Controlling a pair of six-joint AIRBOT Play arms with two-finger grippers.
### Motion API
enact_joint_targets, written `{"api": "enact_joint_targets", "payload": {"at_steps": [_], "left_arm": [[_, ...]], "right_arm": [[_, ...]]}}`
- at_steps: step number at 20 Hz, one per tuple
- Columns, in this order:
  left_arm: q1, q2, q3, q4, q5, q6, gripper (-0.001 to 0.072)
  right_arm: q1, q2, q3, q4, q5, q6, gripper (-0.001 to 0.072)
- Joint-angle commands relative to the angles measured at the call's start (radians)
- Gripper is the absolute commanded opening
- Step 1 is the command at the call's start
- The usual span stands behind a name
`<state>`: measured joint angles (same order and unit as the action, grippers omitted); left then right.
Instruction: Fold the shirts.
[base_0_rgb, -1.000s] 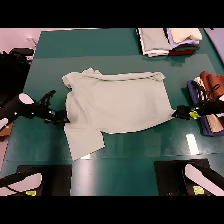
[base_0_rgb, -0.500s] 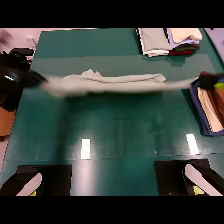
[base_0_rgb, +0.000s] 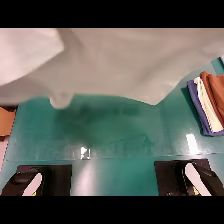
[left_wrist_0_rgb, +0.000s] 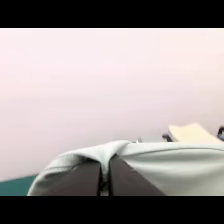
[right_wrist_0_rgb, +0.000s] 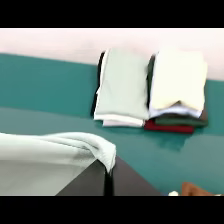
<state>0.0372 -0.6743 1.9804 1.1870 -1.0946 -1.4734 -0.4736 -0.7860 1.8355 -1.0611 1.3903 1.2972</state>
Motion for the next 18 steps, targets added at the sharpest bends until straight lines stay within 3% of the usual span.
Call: {"api": "enact_joint_targets", "payload": {"at_steps": [1, 4, 8, 12, 18], "left_arm": [[0.001, -0.005, 0.05, 0.09, -0.014, -0.061, 0.0024], [0.001, -0.073, -0.068, 0.098, -0.09, -0.071, 0.0025], [0.001, -0.266, -0.29, 0.042, -0.15, -0.049, 0.0025], [0.001, -0.515, -0.477, 0.01, -0.104, 0.016, 0.0025], [0.001, -0.865, -0.5, -0.004, 0.061, 0.053, 0.0025]], "right_arm": [[-0.02, -0.037, 0.167, -0.005, 0.071, 0.031, 0.0013], [0.045, -0.128, 0.225, -0.005, 0.098, 0.032, 0.0012], [0.182, -0.257, 0.055, -0.098, 0.105, 0.042, 0.0013], [0.319, -0.448, -0.155, -0.262, 0.068, 0.041, 0.0012], [0.366, -0.787, -0.177, -0.265, -0.041, 0.073, 0.0013]]}}
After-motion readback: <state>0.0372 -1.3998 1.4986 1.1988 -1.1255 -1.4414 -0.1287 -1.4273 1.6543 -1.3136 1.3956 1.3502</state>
